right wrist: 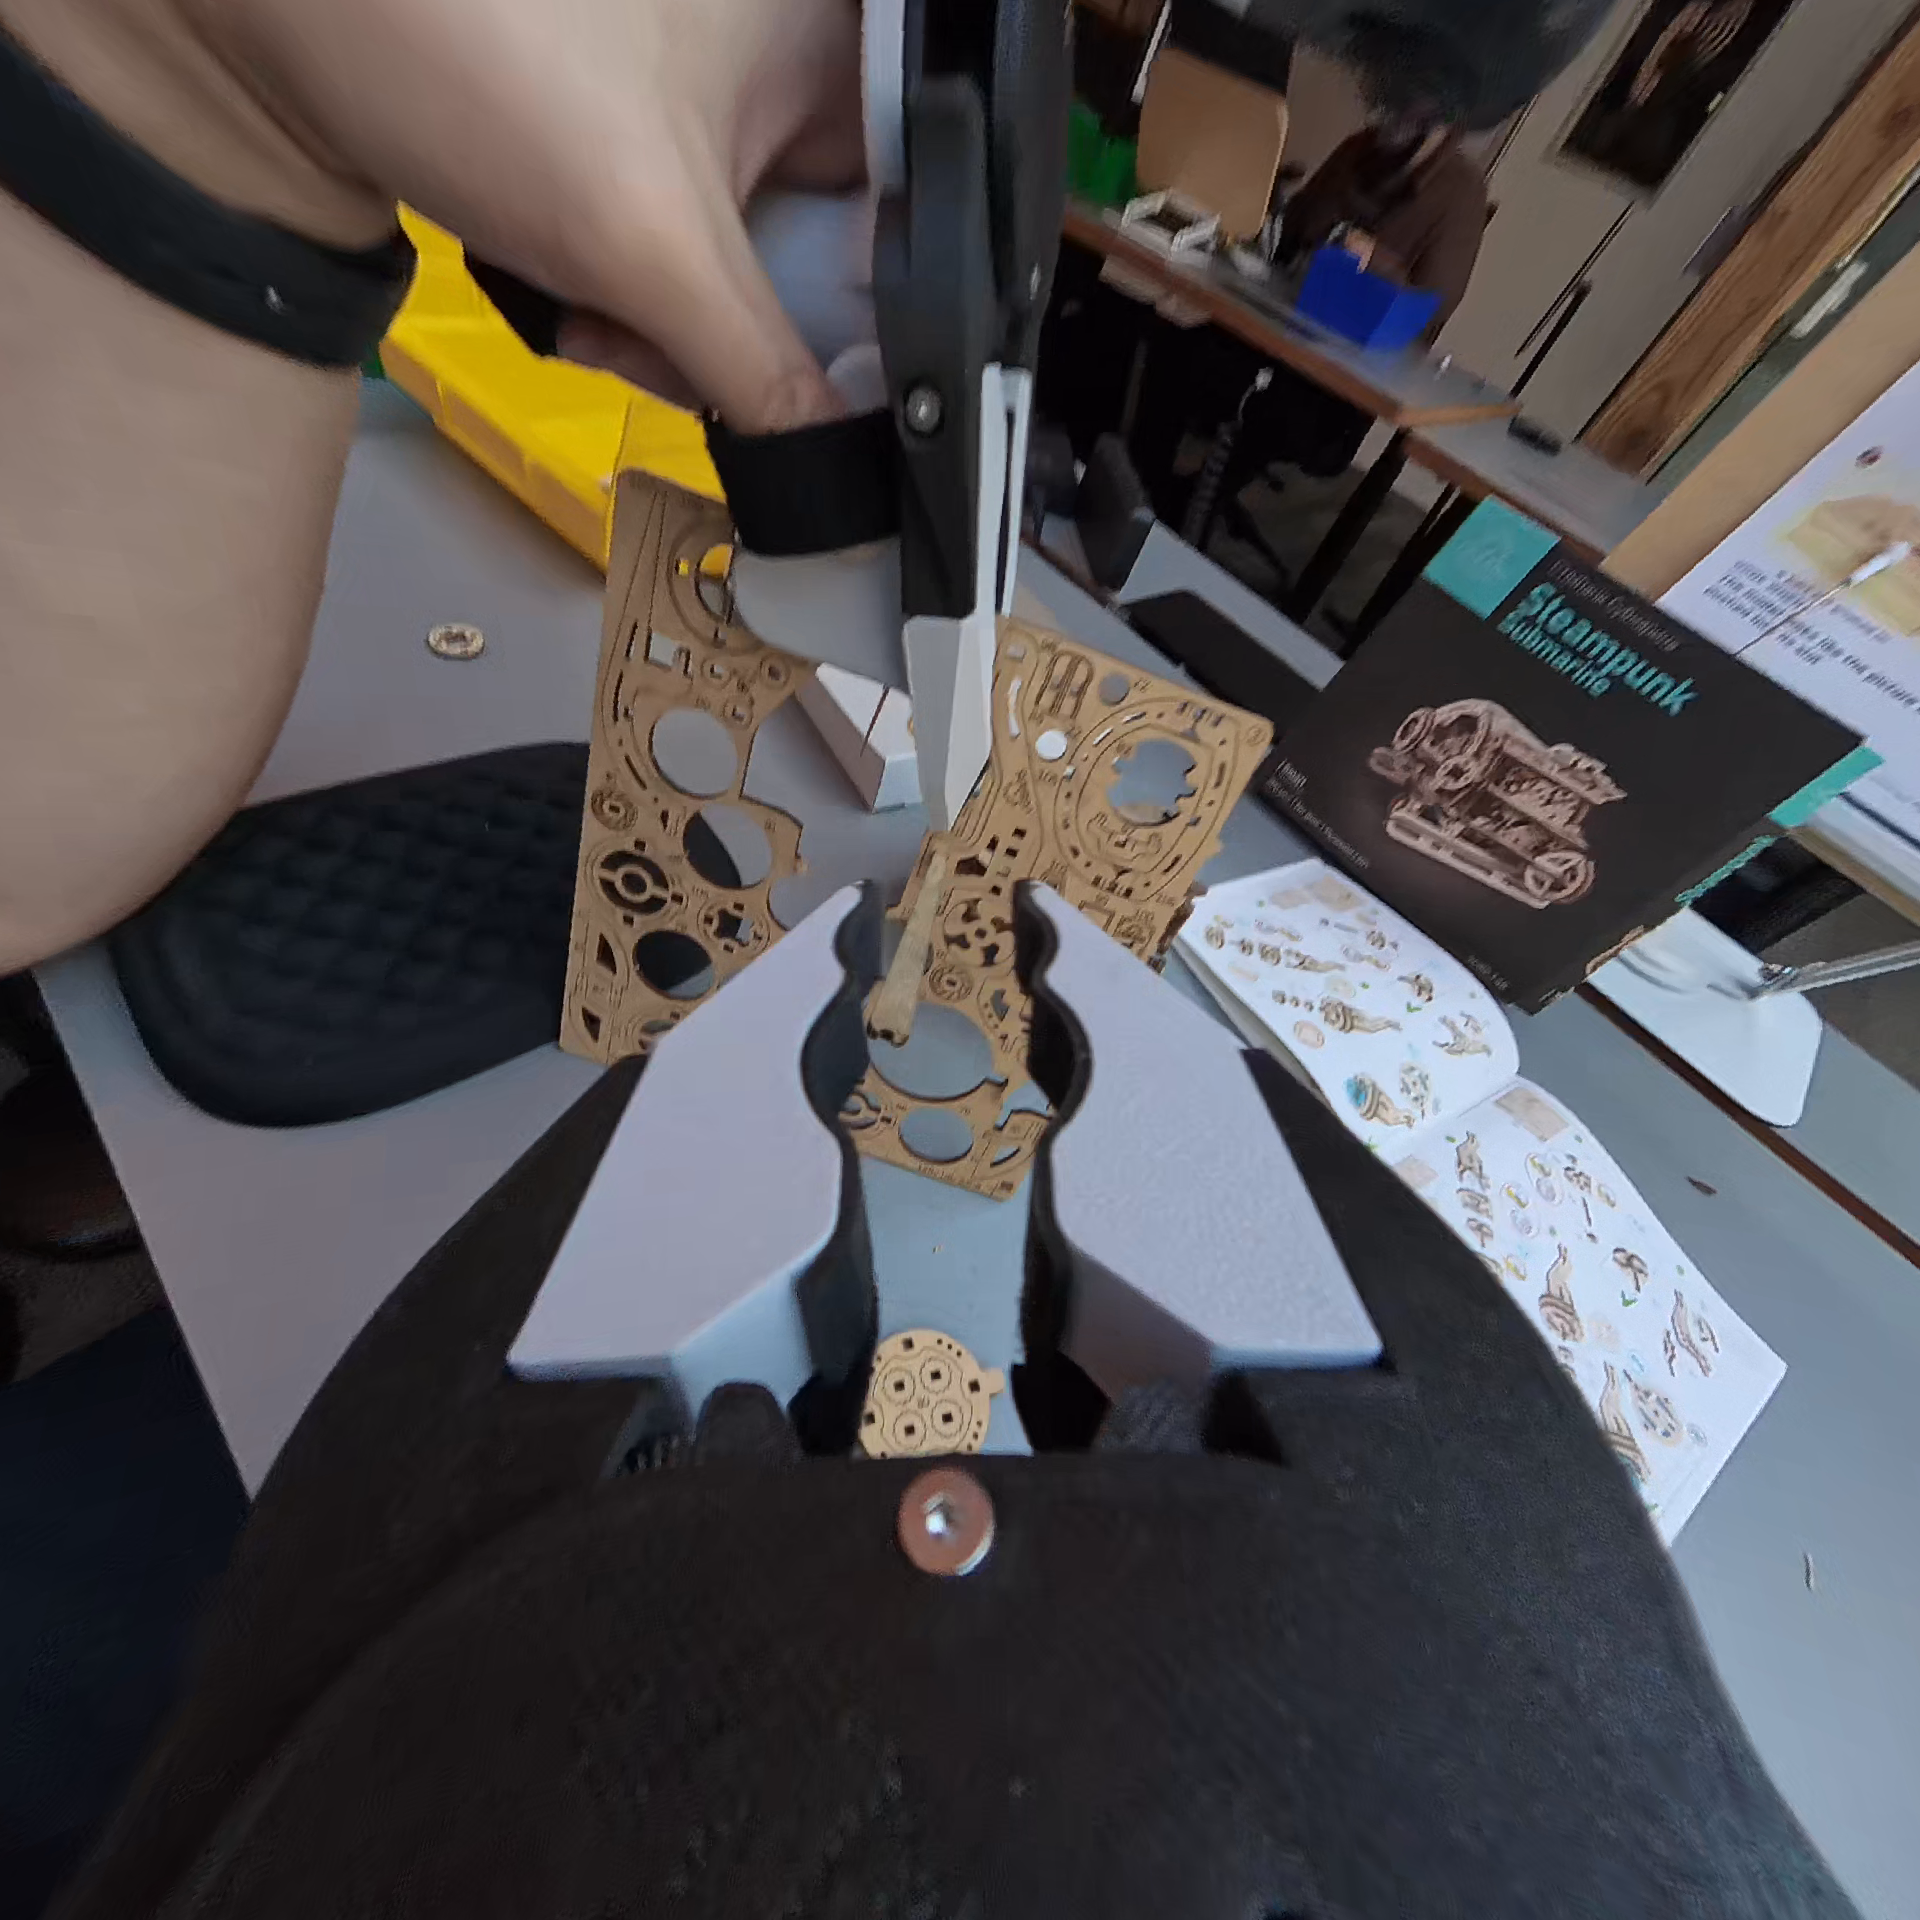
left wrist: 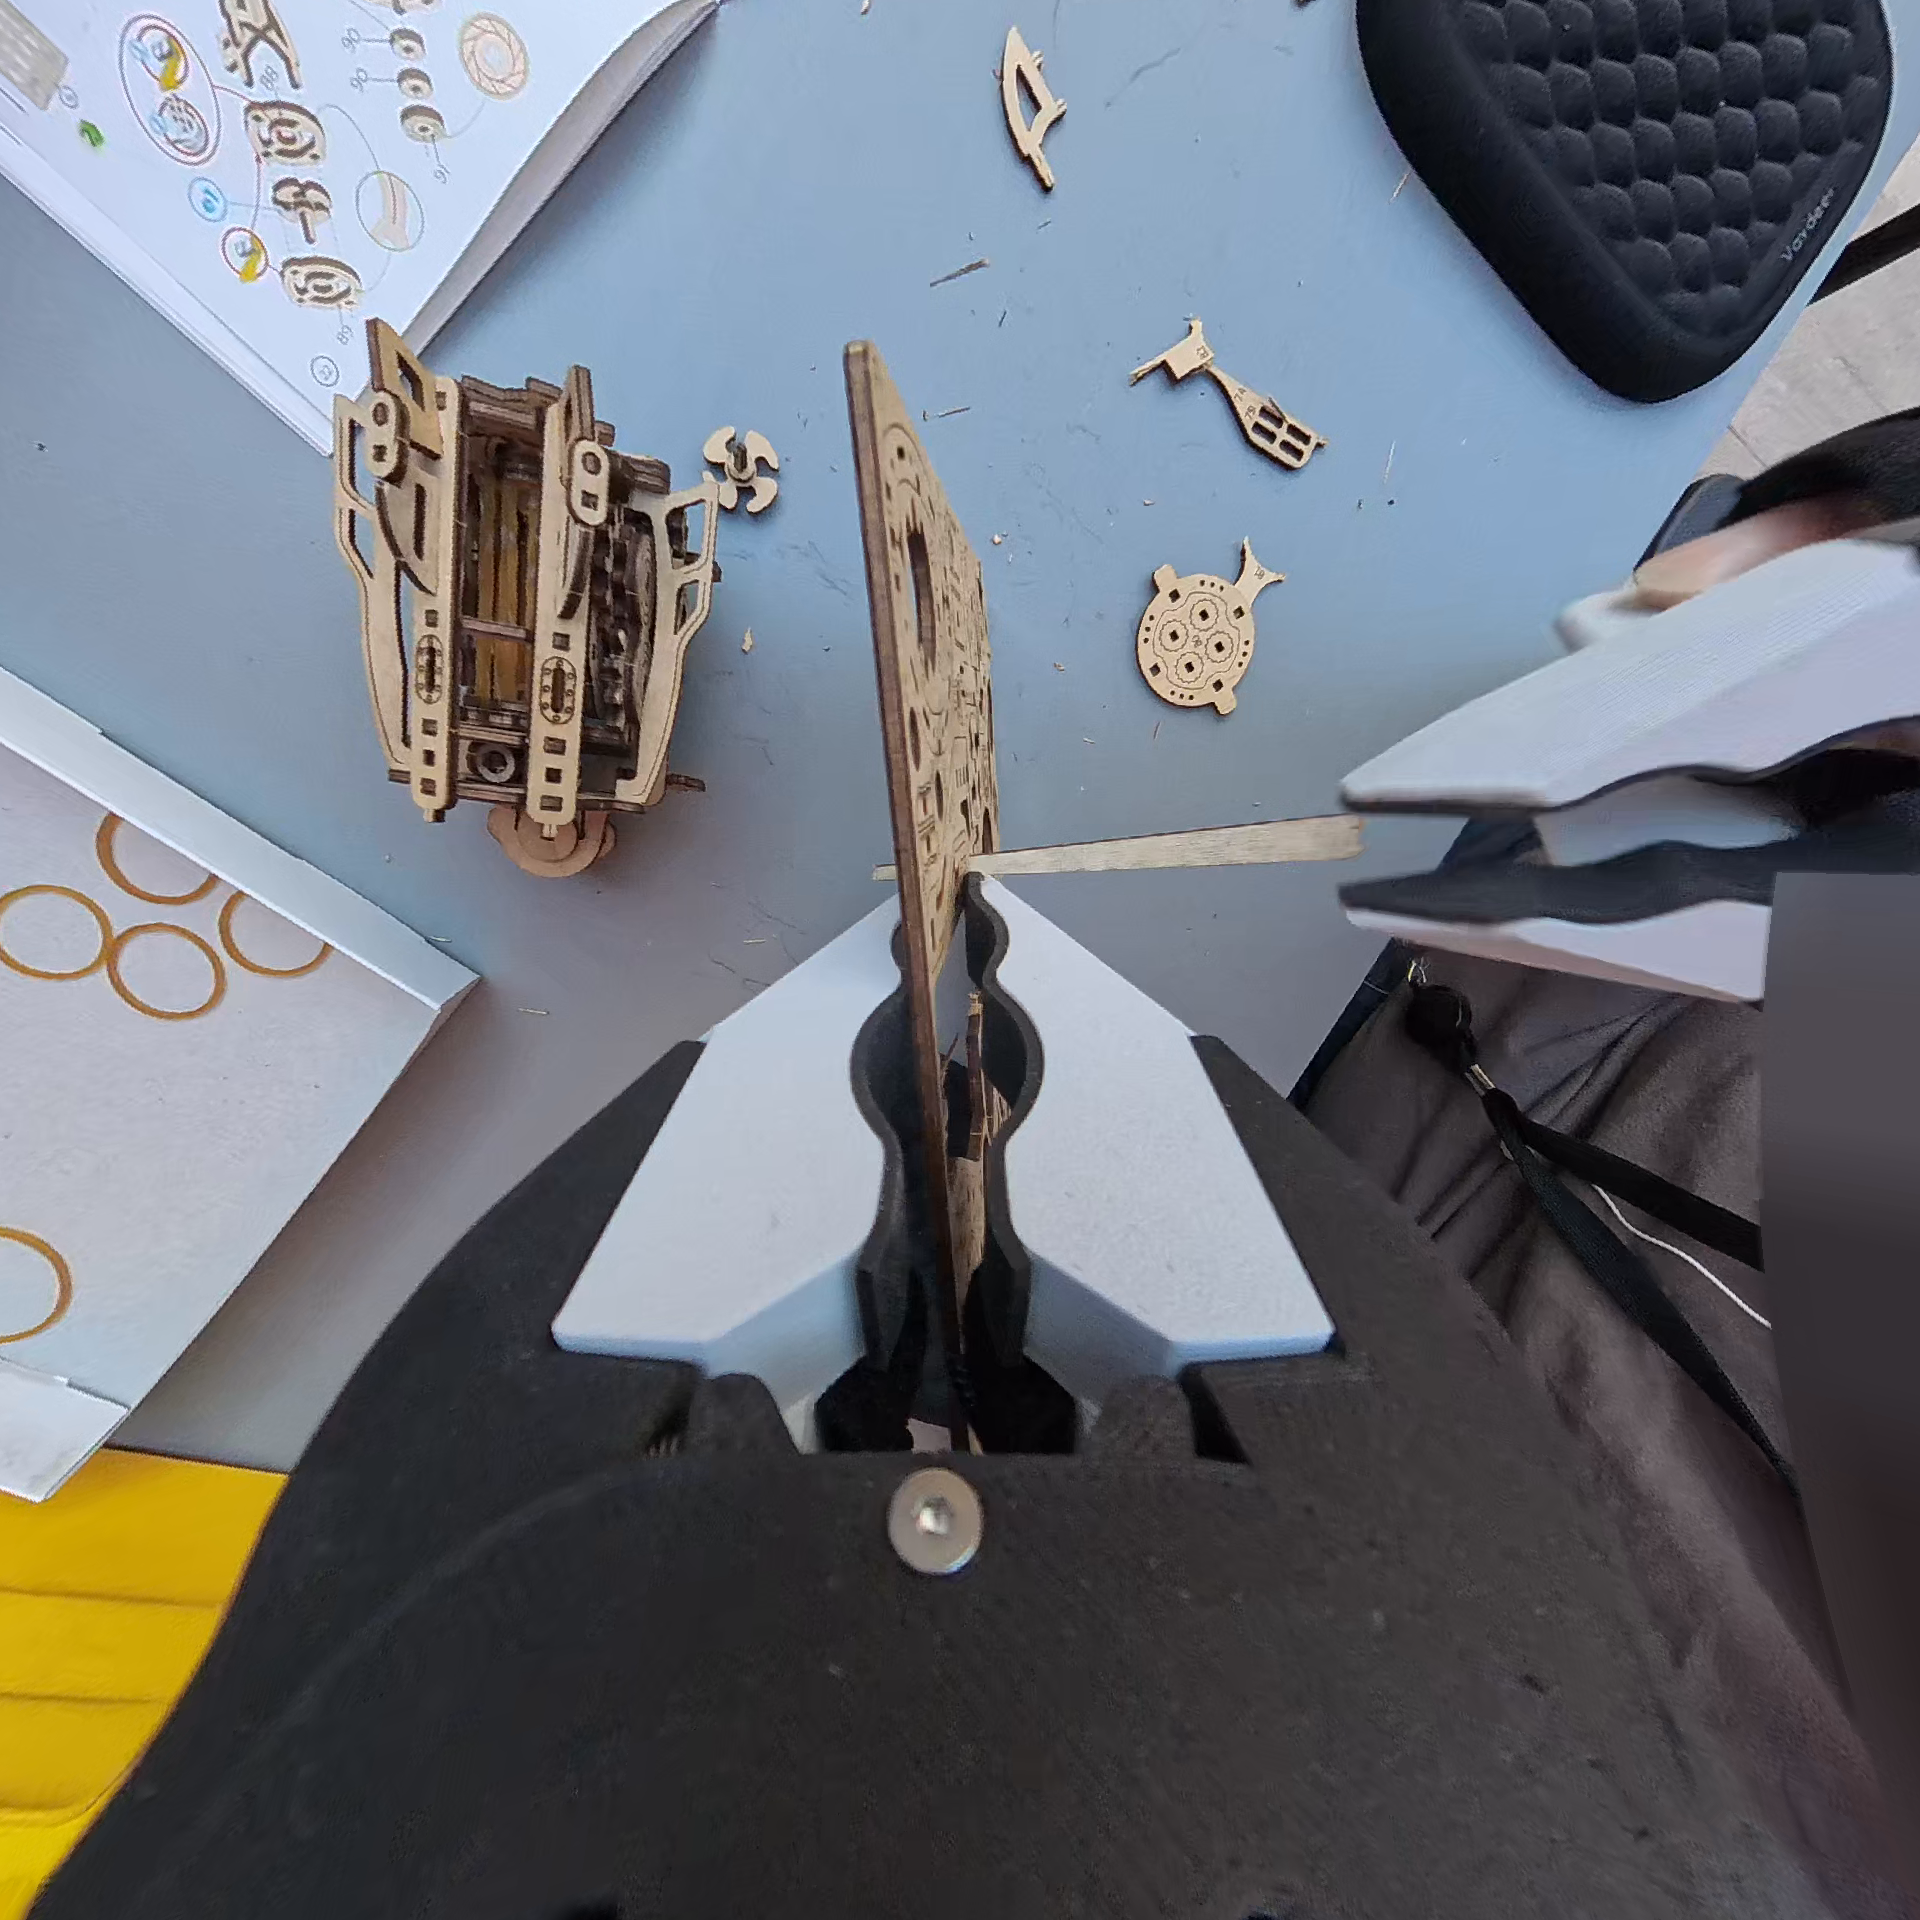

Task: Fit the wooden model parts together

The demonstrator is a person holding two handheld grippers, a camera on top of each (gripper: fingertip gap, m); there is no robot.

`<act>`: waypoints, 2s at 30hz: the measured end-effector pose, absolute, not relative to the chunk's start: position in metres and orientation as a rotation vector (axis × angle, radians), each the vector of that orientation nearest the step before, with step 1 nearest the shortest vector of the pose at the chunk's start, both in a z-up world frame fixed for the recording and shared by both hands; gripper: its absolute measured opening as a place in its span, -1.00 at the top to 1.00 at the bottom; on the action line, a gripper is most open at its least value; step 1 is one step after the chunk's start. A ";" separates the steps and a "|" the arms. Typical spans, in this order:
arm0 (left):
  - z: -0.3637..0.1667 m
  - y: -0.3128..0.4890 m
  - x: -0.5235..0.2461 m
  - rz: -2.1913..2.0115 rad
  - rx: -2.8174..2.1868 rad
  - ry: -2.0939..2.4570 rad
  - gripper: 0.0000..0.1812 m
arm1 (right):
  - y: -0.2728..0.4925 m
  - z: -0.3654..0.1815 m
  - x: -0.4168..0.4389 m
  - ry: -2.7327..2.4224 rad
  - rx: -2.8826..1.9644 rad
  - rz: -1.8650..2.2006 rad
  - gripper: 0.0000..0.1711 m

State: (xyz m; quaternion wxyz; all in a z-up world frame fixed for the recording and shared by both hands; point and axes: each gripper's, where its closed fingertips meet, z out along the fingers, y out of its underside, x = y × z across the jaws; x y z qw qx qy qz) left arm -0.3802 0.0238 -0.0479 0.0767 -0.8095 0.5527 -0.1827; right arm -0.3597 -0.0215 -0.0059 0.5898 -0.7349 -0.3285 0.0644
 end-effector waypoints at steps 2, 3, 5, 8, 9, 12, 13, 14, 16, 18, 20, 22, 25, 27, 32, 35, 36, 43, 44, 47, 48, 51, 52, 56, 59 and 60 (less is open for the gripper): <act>-0.048 0.025 -0.381 -0.561 -2.435 1.648 0.97 | -0.024 0.003 -0.352 -0.705 -1.652 0.165 0.48; -0.048 0.026 -0.381 -0.566 -2.440 1.645 0.97 | -0.025 0.001 -0.350 -0.691 -1.639 0.182 0.39; -0.049 0.026 -0.381 -0.571 -2.444 1.642 0.97 | -0.027 -0.014 -0.354 -0.688 -1.643 0.246 0.39; -0.049 0.026 -0.381 -0.572 -2.443 1.642 0.97 | -0.026 -0.030 -0.359 -0.731 -1.633 0.168 0.60; -0.049 0.026 -0.381 -0.572 -2.444 1.640 0.97 | -0.023 -0.032 -0.357 -0.741 -1.628 0.089 0.63; -0.048 0.025 -0.381 -0.572 -2.440 1.643 0.97 | -0.021 -0.032 -0.361 -0.793 -1.601 -0.008 0.77; -0.048 0.025 -0.381 -0.571 -2.438 1.645 0.97 | -0.020 -0.033 -0.360 -0.812 -1.599 -0.053 0.77; -0.048 0.025 -0.381 -0.571 -2.437 1.647 0.97 | -0.019 -0.035 -0.358 -0.845 -1.592 -0.114 0.76; -0.048 0.025 -0.381 -0.572 -2.437 1.649 0.97 | -0.018 -0.037 -0.355 -0.939 -1.553 -0.265 0.75; -0.048 0.025 -0.381 -0.573 -2.435 1.652 0.97 | -0.018 -0.036 -0.355 -1.053 -1.462 -0.440 0.75; -0.048 0.025 -0.381 -0.573 -2.434 1.652 0.97 | -0.018 -0.033 -0.355 -1.157 -1.346 -0.635 0.80; -0.048 0.025 -0.381 -0.571 -2.432 1.655 0.97 | -0.019 -0.037 -0.360 -1.258 -1.264 -0.746 0.87; -0.049 0.026 -0.381 -0.558 -2.430 1.655 0.97 | -0.019 -0.039 -0.364 -1.300 -1.214 -0.799 0.96; -0.049 0.026 -0.381 -0.556 -2.430 1.655 0.97 | -0.018 -0.040 -0.364 -1.319 -1.218 -0.800 0.97; -0.047 0.021 -0.379 -0.547 -2.388 1.704 0.98 | -0.016 -0.027 -0.362 -1.353 -1.283 -0.734 0.95; -0.047 0.022 -0.378 -0.506 -2.384 1.695 0.97 | -0.015 -0.029 -0.360 -1.367 -1.362 -0.671 0.96; -0.048 0.023 -0.379 -0.502 -2.386 1.691 0.97 | -0.015 -0.033 -0.360 -1.370 -1.361 -0.674 0.97; -0.050 0.030 -0.381 -0.514 -2.431 1.645 0.97 | -0.013 -0.047 -0.364 -1.237 -1.261 -0.727 0.97; -0.050 0.030 -0.382 -0.510 -2.433 1.642 0.97 | -0.013 -0.047 -0.365 -1.239 -1.261 -0.726 0.97; -0.050 0.028 -0.380 -0.519 -2.413 1.667 0.97 | -0.014 -0.037 -0.365 -1.314 -1.279 -0.714 0.97; -0.049 0.027 -0.380 -0.522 -2.407 1.675 0.97 | -0.014 -0.034 -0.364 -1.346 -1.320 -0.665 0.97; -0.048 0.024 -0.378 -0.508 -2.392 1.687 0.97 | -0.011 -0.026 -0.357 -1.431 -1.400 -0.583 0.96; -0.048 0.024 -0.378 -0.503 -2.394 1.682 0.97 | -0.011 -0.026 -0.356 -1.452 -1.420 -0.570 0.96; -0.050 0.029 -0.379 -0.465 -2.401 1.669 0.97 | -0.009 -0.035 -0.356 -1.444 -1.397 -0.581 0.97; -0.052 0.032 -0.382 -0.444 -2.405 1.670 0.96 | -0.006 -0.045 -0.355 -1.345 -1.338 -0.545 0.95; -0.052 0.032 -0.382 -0.450 -2.408 1.671 0.96 | -0.005 -0.047 -0.354 -1.302 -1.310 -0.525 0.96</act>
